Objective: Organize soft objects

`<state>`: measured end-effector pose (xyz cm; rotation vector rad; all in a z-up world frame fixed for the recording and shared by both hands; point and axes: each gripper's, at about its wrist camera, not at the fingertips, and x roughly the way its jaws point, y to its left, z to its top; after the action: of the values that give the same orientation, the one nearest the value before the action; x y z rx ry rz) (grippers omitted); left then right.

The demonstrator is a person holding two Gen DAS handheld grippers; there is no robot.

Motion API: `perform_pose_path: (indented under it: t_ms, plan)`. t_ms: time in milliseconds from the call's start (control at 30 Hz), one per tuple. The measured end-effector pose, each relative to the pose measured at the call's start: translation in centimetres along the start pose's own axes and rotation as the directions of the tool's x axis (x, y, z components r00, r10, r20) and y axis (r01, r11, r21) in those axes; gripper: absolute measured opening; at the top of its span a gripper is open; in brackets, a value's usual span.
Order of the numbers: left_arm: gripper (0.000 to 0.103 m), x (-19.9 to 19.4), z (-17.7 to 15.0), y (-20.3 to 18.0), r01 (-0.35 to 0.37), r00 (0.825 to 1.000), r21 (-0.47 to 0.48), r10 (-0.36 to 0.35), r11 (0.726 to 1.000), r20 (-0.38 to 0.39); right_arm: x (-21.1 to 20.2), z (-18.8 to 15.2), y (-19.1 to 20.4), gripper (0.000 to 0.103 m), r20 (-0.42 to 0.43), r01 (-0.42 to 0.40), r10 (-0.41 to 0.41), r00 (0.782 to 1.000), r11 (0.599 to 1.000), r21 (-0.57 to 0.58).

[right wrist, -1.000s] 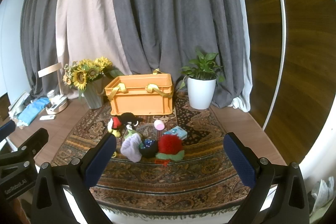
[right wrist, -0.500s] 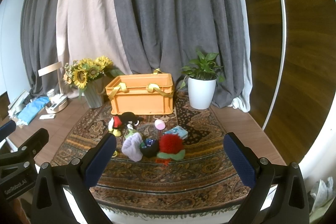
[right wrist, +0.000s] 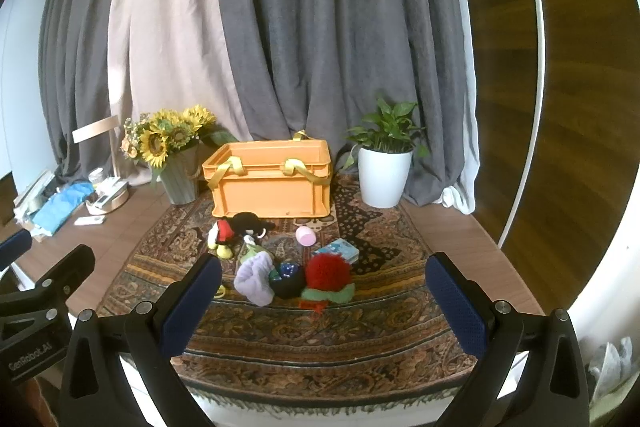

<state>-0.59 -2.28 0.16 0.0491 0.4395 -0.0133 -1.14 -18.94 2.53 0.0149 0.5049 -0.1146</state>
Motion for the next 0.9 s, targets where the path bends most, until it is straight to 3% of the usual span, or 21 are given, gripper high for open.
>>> perform_pose_path:
  t_ms: [200, 533, 733, 900]
  plan:
    - [0.103, 0.0, -0.1, -0.1, 0.009, 1.000, 0.003, -0.009, 1.000, -0.005, 0.0, -0.2, 0.1, 0.102, -0.005, -0.001, 0.001, 1.000, 1.000, -0.001]
    - [0.103, 4.3, -0.5, -0.3, 0.111, 0.989, 0.026, -0.107, 0.994, -0.102, 3.2, -0.9, -0.3, 0.102, -0.088, 0.011, -0.009, 0.996, 1.000, 0.026]
    - [0.103, 8.3, -0.4, -0.7, 0.170, 0.975, 0.057, -0.159, 0.984, -0.152, 6.7, -1.1, -0.4, 0.102, -0.151, 0.022, -0.015, 0.988, 0.999, 0.040]
    - [0.103, 12.3, -0.1, -0.9, 0.246, 0.950, 0.053, -0.230, 0.968, -0.211, 10.1, -1.2, -0.5, 0.102, -0.202, 0.037, -0.023, 0.979, 0.997, 0.066]
